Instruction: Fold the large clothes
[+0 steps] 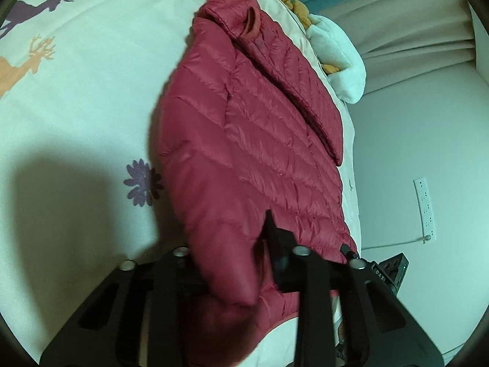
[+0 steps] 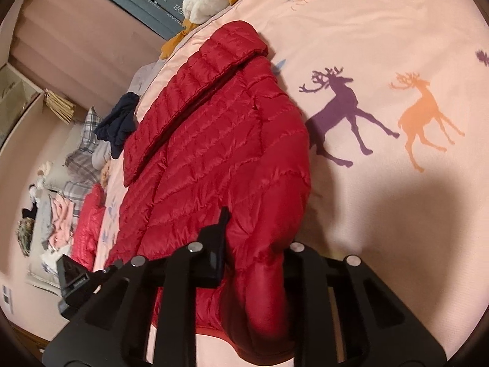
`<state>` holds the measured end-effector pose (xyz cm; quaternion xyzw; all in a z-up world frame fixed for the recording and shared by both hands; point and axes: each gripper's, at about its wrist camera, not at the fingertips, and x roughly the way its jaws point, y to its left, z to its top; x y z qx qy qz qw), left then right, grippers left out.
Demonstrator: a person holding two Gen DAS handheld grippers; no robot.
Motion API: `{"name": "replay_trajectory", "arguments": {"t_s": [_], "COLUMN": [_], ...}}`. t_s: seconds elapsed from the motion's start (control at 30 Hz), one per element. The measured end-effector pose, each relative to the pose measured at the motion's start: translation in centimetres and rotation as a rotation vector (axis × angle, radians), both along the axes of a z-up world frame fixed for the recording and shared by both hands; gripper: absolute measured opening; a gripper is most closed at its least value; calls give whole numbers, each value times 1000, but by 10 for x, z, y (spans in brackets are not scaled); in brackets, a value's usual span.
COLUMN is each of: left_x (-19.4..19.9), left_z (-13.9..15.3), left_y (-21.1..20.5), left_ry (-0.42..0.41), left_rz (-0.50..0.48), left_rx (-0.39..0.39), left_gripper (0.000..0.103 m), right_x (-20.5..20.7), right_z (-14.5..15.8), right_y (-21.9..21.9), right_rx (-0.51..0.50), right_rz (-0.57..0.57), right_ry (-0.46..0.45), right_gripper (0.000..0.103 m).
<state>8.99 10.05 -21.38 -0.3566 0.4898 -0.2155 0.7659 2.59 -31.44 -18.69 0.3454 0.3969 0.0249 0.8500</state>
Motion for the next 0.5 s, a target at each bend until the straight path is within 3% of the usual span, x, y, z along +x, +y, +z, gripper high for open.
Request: {"name": "replay_trajectory", "arguments": {"t_s": [0.13,0.5], "left_x": [-3,-11], "left_z": [8,35], "left_y": [-1,-3], "left_ry": [-29,-109], "left_rz": [0,-16], "left_rx": [17,42], "left_gripper": [18,16], "right_x": [-1,-6], "right_z": [8,23], "right_y": [6,12], "right_rx": [-25,-53], "right_rz": [9,22], "right_ry": [-24,-56], "right_gripper": [16,14]}}
